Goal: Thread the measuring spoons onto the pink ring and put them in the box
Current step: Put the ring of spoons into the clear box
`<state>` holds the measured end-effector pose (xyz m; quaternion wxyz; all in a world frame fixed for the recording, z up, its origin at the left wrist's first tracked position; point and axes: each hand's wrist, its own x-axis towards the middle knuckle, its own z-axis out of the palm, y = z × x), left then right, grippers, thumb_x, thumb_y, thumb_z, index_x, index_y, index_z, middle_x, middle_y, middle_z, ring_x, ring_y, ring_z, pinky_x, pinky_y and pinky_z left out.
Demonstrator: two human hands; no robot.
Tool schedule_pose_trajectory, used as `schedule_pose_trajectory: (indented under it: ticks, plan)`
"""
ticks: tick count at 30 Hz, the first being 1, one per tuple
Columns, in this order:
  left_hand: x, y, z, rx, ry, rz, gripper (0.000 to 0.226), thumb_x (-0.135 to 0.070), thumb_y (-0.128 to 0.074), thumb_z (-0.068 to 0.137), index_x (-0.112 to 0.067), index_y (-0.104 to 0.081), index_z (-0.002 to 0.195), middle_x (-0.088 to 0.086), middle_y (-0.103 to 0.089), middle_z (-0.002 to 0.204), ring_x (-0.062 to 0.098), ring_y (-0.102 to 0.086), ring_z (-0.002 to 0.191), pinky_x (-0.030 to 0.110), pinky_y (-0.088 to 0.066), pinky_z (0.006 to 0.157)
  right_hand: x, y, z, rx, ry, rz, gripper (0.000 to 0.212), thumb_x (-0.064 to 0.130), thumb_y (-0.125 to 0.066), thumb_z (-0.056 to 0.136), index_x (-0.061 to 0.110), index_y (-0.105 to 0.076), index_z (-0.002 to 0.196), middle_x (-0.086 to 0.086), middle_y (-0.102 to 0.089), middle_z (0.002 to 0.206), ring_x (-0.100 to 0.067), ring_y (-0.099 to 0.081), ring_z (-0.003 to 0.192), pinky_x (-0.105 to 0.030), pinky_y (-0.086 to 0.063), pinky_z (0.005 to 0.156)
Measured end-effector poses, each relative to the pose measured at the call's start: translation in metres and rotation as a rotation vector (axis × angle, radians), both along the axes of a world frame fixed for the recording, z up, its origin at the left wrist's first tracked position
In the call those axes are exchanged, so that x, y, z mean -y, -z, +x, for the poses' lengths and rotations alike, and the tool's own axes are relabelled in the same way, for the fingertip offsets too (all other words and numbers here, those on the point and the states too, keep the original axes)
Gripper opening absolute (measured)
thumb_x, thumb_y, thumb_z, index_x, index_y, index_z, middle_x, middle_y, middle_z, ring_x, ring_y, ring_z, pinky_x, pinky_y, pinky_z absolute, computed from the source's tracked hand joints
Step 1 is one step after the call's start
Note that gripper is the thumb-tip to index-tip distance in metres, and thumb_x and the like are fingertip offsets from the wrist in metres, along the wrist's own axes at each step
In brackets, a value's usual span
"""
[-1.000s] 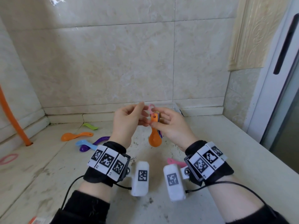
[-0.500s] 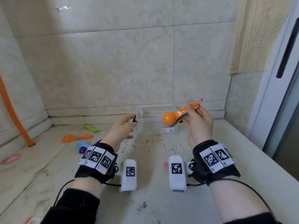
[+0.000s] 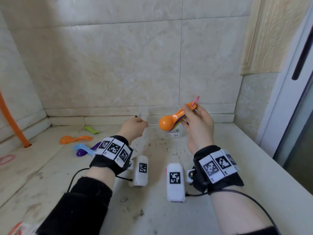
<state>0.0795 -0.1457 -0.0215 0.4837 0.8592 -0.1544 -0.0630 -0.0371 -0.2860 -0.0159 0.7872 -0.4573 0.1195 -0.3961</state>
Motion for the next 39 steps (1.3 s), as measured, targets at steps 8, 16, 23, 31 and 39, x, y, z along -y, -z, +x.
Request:
schedule_pose_trajectory:
  ticks: [8, 16, 23, 31, 39]
  plan:
    - [-0.028, -0.002, -0.019, -0.004, 0.026, 0.017, 0.012, -0.027, -0.073, 0.082, -0.018, -0.067, 0.075, -0.001, -0.069, 0.083, 0.012, -0.065, 0.083, 0.028, -0.045, 0.077, -0.005, -0.006, -0.002, 0.113, -0.027, -0.004, 0.023, 0.012, -0.070, 0.087, 0.013, -0.066, 0.110, 0.010, -0.073, 0.086, -0.005, -0.068, 0.086, -0.024, -0.055, 0.079]
    - [-0.039, 0.000, -0.032, -0.007, 0.091, 0.013, 0.010, -0.025, -0.083, 0.071, -0.019, -0.076, 0.073, -0.005, -0.071, 0.081, 0.005, -0.063, 0.078, 0.016, -0.040, 0.061, -0.010, -0.003, 0.000, 0.089, -0.001, -0.225, 0.034, 0.008, -0.073, 0.084, 0.022, -0.063, 0.113, 0.008, -0.075, 0.100, -0.001, -0.069, 0.095, -0.020, -0.052, 0.083]
    - [-0.033, -0.007, -0.044, 0.192, 0.245, 0.127, 0.007, -0.026, -0.084, 0.068, -0.025, -0.078, 0.072, -0.021, -0.050, 0.108, -0.011, -0.048, 0.081, 0.008, -0.035, 0.063, -0.014, -0.003, -0.006, -0.062, -0.053, -0.557, 0.034, 0.000, -0.075, 0.078, 0.026, -0.067, 0.099, 0.006, -0.076, 0.093, -0.008, -0.070, 0.092, -0.035, -0.054, 0.092]
    - [-0.029, -0.017, -0.060, 0.275, 0.289, 0.029, 0.011, -0.024, -0.086, 0.065, -0.023, -0.078, 0.072, -0.009, -0.057, 0.096, 0.017, -0.061, 0.085, 0.031, -0.051, 0.082, -0.014, -0.005, -0.010, -0.262, -0.066, -0.821, 0.036, 0.004, -0.082, 0.070, 0.029, -0.069, 0.093, 0.005, -0.073, 0.097, -0.003, -0.067, 0.094, -0.008, -0.048, 0.079]
    - [-0.026, -0.017, -0.064, 0.277, 0.316, 0.023, 0.012, -0.028, -0.087, 0.064, -0.023, -0.077, 0.070, -0.005, -0.062, 0.088, 0.017, -0.061, 0.082, 0.026, -0.049, 0.074, -0.009, -0.001, -0.012, -0.525, -0.076, -0.986, 0.036, 0.009, -0.081, 0.072, 0.029, -0.070, 0.099, 0.005, -0.068, 0.108, -0.009, -0.062, 0.099, -0.016, -0.043, 0.077]
